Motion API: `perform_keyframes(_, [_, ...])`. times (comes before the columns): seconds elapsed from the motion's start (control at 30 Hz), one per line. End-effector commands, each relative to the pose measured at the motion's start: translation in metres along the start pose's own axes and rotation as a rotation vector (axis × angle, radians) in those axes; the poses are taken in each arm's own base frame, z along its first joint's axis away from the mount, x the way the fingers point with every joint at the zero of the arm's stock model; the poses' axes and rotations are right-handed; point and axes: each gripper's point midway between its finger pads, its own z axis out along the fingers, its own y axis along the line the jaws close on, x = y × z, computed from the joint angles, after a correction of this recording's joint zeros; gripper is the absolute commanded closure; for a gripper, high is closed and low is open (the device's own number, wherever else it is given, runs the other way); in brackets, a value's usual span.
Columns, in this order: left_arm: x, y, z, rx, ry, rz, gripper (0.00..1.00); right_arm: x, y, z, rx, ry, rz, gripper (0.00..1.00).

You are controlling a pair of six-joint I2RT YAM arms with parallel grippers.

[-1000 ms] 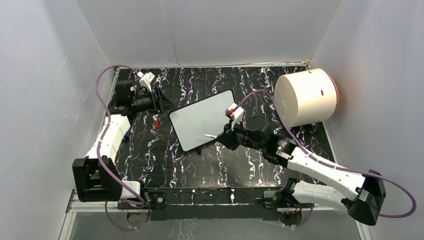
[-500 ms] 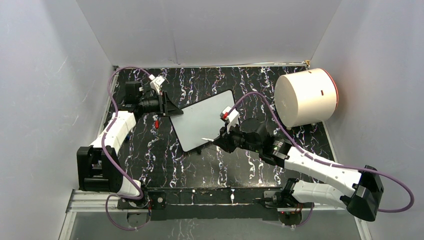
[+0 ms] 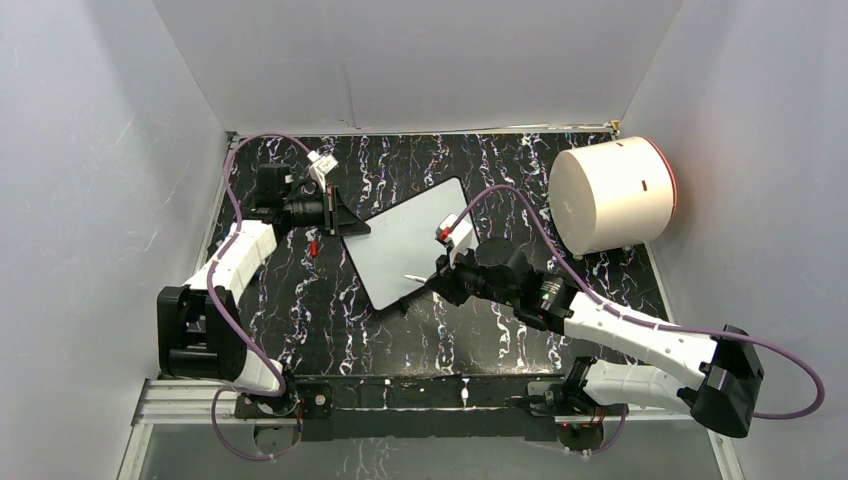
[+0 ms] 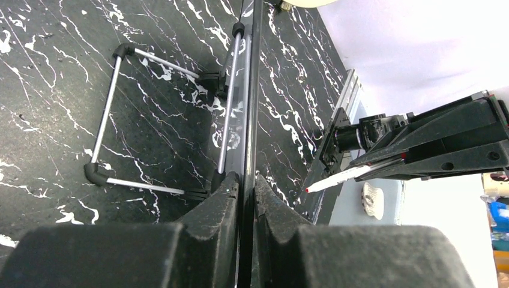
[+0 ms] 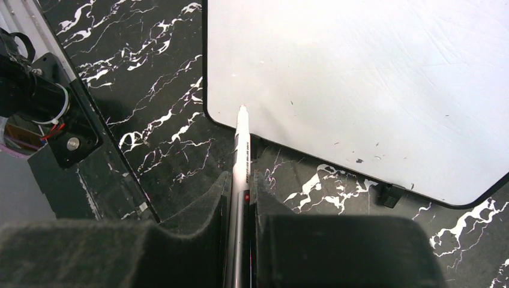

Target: Write a sentence on the whiteboard

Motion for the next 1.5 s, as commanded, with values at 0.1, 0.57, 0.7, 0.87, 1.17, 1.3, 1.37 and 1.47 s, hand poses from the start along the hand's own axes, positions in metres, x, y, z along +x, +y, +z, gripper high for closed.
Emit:
perform_keyframes(0.1, [0.003, -0.016, 0.004, 0.049, 0.022, 0.027, 0.95, -0.042, 0.005, -0.006, 0.022, -0.127, -0.035, 1.00])
perform_keyframes(0.57, [0.018, -0.012, 0.013, 0.009, 0.073, 0.034, 1.00, -0.054, 0.010, -0.003, 0.127, -0.141, -0.124, 1.00])
perform_keyframes(0.7, [0.019, -0.010, 0.014, -0.002, 0.080, 0.031, 1.00, -0.058, 0.009, 0.000, 0.192, -0.137, -0.165, 1.00])
perform_keyframes(0.87, [0.019, -0.009, 0.014, -0.016, 0.081, 0.035, 1.00, -0.055, 0.011, 0.008, 0.235, -0.097, -0.204, 1.00])
perform_keyframes(1.17, [0.020, -0.006, 0.015, -0.029, 0.087, 0.031, 1.00, -0.062, 0.020, 0.014, 0.287, -0.085, -0.254, 1.00])
perform_keyframes(1.3, [0.020, -0.006, 0.015, -0.030, 0.088, 0.035, 1.00, -0.064, 0.022, 0.020, 0.323, -0.072, -0.278, 1.00])
perform_keyframes(1.37, [0.020, -0.006, 0.015, -0.030, 0.090, 0.033, 1.00, -0.066, 0.025, 0.022, 0.325, -0.076, -0.287, 1.00])
perform_keyframes(1.47, [0.021, -0.006, 0.016, -0.030, 0.093, 0.033, 1.00, -0.071, 0.031, 0.028, 0.316, -0.083, -0.289, 1.00])
